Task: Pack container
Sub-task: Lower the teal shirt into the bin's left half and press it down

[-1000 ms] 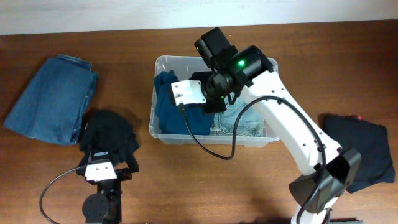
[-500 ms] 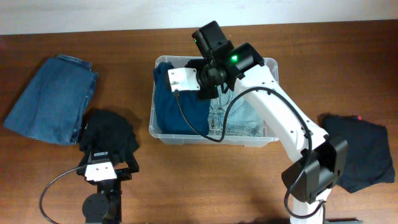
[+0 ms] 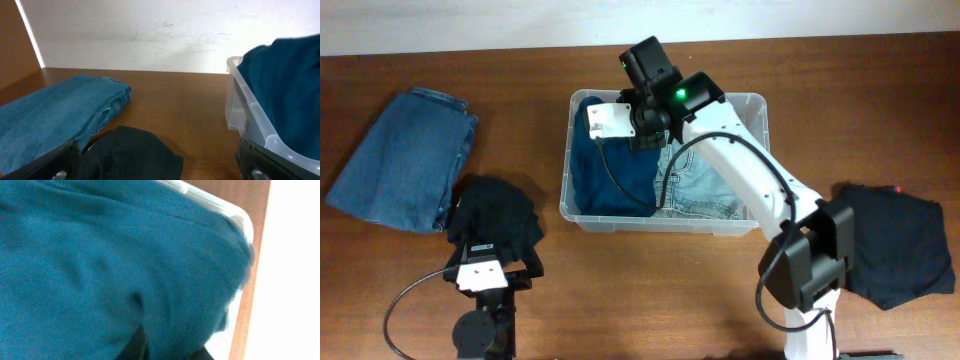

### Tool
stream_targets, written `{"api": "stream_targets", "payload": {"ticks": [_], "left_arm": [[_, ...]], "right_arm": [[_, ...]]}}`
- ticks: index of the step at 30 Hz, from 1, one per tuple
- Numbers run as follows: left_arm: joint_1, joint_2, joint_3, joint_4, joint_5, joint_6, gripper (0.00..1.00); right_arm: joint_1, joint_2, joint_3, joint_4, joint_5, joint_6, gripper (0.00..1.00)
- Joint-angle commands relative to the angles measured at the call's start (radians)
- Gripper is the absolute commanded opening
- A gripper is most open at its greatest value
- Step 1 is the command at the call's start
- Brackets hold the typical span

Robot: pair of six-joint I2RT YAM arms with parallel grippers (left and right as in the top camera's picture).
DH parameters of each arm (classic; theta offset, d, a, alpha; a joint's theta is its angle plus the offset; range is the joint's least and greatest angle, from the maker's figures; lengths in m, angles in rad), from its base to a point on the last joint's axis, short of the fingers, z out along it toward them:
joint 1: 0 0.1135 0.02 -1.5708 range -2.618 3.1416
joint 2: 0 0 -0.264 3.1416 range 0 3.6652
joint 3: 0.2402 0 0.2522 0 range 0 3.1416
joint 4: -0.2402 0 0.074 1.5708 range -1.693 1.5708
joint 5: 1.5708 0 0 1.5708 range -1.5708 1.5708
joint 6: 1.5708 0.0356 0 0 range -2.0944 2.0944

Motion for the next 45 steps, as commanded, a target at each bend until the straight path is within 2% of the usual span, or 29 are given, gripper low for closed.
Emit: {"api": "stream_targets", "payload": {"ticks": [1, 2, 3, 4, 5, 6, 11, 15, 16, 17, 19, 22, 25, 36, 45], "left_arm": [[-0.002, -0.007, -0.002, -0.004, -0.003, 0.012, 0.99], [-0.002, -0.007, -0.002, -0.004, -0.003, 0.012, 0.99], [-0.002, -0.007, -0.002, -0.004, -0.003, 0.012, 0.99], [-0.002, -0.007, -0.002, -0.004, -0.003, 0.012, 0.99], [-0.002, -0.007, -0.002, -0.004, -0.003, 0.012, 0.99], [-0.002, -0.007, -0.002, -0.004, -0.003, 0.012, 1.00], [-0.002, -0.007, -0.002, -0.004, -0.003, 0.012, 0.99], [-0.002, -0.007, -0.002, -0.004, -0.003, 0.012, 0.99], [-0.002, -0.007, -0.002, -0.004, -0.003, 0.012, 1.00], [-0.002, -0.007, -0.002, -0.004, -0.003, 0.012, 0.99], [-0.002, -0.007, -0.002, -0.004, -0.003, 0.012, 0.99], [-0.002, -0.007, -0.002, -0.003, -0.003, 0.012, 0.99], [-0.002, -0.007, -0.002, -0.004, -0.003, 0.012, 0.99], [-0.002, -0.007, -0.002, -0.004, -0.003, 0.012, 0.99], [-0.002, -0.007, -0.002, -0.004, -0.003, 0.012, 0.99]], "right_arm": [[-0.010, 0.025, 0.021, 0.127, 0.104, 0.127, 0.19], [-0.013, 0.025, 0.021, 0.151, 0.105, 0.153, 0.21], [-0.016, 0.025, 0.021, 0.169, 0.105, 0.175, 0.34], [-0.019, 0.025, 0.021, 0.186, 0.105, 0.203, 0.57], [-0.023, 0.025, 0.022, 0.196, 0.105, 0.224, 0.86], [-0.026, 0.025, 0.022, 0.199, 0.105, 0.233, 1.00], [-0.041, 0.023, 0.023, 0.196, 0.122, 0.283, 0.99], [-0.042, 0.000, 0.024, 0.190, 0.180, 0.409, 0.99], [-0.042, -0.010, 0.024, 0.176, 0.187, 0.452, 0.94], [-0.042, -0.021, 0.024, 0.142, 0.186, 0.525, 0.73], [-0.042, -0.023, 0.024, 0.105, 0.183, 0.621, 0.50], [-0.042, -0.017, 0.019, 0.052, 0.150, 0.720, 0.30], [-0.042, 0.005, 0.013, 0.014, 0.133, 0.787, 0.25], [-0.034, 0.178, 0.013, 0.008, -0.063, 0.944, 0.25], [-0.010, 0.317, 0.013, 0.007, -0.063, 0.958, 0.25]]}}
